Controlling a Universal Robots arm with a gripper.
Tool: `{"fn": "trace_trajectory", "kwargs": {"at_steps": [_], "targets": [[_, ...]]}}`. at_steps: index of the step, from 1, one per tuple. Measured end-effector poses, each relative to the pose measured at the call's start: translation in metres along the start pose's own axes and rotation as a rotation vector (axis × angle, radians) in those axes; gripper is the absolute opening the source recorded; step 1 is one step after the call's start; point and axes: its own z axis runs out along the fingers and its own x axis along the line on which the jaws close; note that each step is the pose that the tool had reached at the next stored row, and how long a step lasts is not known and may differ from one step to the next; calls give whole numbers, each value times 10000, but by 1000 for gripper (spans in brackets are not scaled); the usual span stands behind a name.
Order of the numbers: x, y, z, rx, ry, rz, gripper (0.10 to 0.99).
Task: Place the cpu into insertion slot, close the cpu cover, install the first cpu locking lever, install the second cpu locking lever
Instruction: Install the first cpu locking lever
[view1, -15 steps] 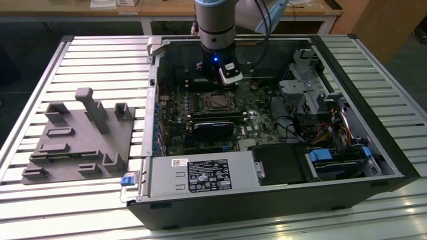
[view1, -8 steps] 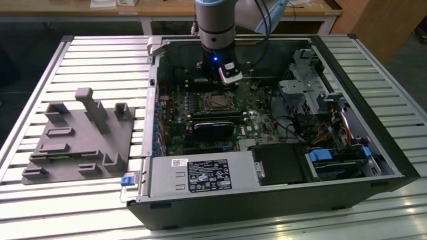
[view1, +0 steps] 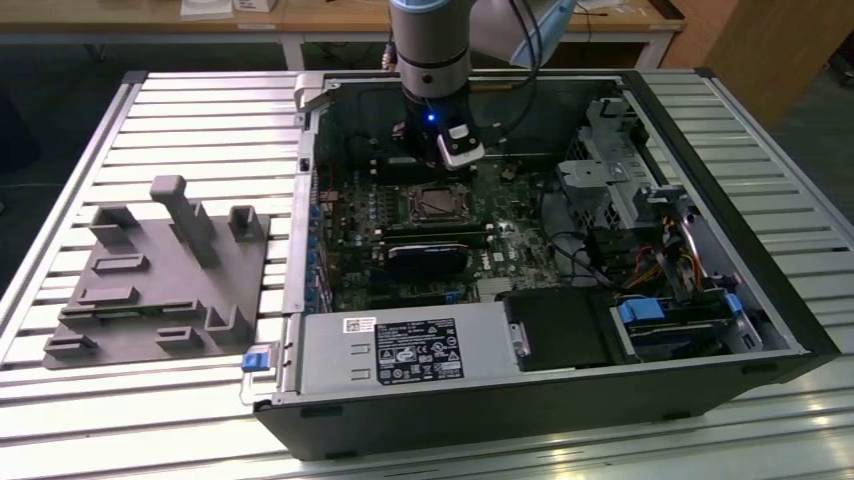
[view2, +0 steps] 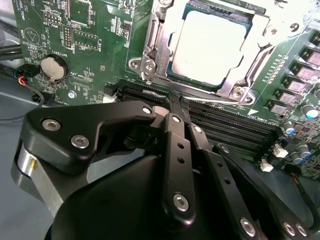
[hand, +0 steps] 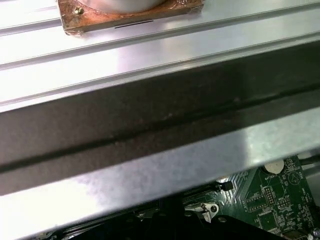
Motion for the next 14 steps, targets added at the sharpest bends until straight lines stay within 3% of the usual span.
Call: {"fn": "trace_trajectory", "kwargs": {"at_steps": [14], "targets": [[0, -16, 33, 233, -80, -38, 106]]}}
